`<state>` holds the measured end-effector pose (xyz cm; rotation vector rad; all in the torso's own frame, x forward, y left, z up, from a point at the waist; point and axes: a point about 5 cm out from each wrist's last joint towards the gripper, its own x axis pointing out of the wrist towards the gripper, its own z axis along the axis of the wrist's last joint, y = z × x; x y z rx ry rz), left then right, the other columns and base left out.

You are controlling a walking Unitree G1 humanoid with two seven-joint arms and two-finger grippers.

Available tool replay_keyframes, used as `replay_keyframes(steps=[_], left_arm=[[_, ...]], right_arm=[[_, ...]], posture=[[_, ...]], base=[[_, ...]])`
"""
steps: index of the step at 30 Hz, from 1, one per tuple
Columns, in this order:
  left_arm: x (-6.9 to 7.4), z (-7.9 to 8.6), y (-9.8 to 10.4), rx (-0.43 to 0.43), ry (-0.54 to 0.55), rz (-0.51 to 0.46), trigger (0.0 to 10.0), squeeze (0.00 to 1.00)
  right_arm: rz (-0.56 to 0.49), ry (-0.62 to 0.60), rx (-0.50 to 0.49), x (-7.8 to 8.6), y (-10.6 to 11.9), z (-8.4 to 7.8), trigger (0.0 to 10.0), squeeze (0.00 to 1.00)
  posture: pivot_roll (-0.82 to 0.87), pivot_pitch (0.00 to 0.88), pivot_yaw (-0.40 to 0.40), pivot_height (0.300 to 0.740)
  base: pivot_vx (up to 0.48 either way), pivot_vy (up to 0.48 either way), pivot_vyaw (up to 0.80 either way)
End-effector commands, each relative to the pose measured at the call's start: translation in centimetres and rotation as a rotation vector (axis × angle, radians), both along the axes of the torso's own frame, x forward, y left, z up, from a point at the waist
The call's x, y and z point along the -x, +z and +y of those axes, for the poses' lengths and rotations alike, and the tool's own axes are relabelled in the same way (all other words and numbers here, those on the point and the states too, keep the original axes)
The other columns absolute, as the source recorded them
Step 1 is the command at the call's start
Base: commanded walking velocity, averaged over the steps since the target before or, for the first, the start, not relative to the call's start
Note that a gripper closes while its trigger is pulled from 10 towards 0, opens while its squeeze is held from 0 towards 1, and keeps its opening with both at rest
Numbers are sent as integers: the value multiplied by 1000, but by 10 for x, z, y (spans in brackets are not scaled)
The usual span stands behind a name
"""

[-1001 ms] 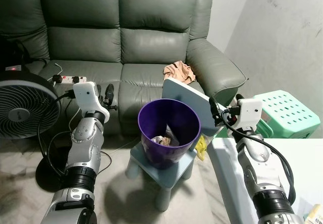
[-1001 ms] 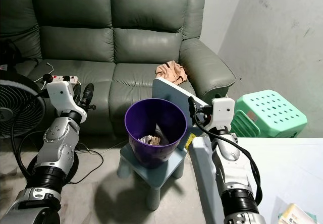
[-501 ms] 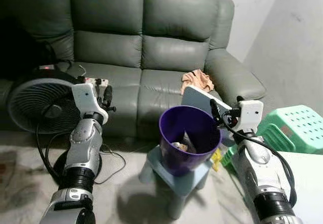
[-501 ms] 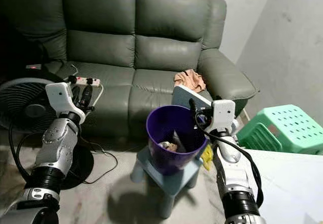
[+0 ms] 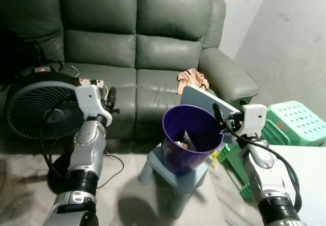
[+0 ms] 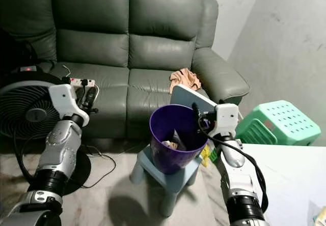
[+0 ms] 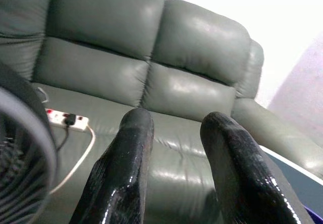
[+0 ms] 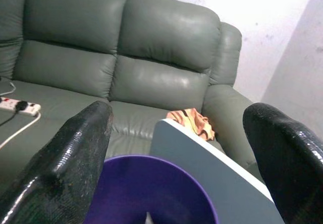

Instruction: Picking trash to rubbish bin

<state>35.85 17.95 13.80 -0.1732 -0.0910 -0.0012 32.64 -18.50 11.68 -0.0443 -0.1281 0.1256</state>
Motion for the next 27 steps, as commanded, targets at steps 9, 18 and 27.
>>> replay_keyframes(steps=[9, 18, 27], left_arm=[[0, 0, -1, 7, 14, 7, 10000, 0], [0, 0, -3, 9, 15, 16, 10000, 0], [1, 1, -4, 16, 24, 17, 10000, 0]], right_arm=[[-6, -4, 19, 0, 3, -7, 10000, 0], [-2, 1, 24, 1, 3, -8, 10000, 0], [0, 6, 27, 2, 2, -8, 10000, 0]], posture=[[62, 0, -126, 740], [62, 0, -128, 740], [61, 0, -133, 740]], base=[[0, 0, 0], [0, 357, 0], [0, 365, 0]])
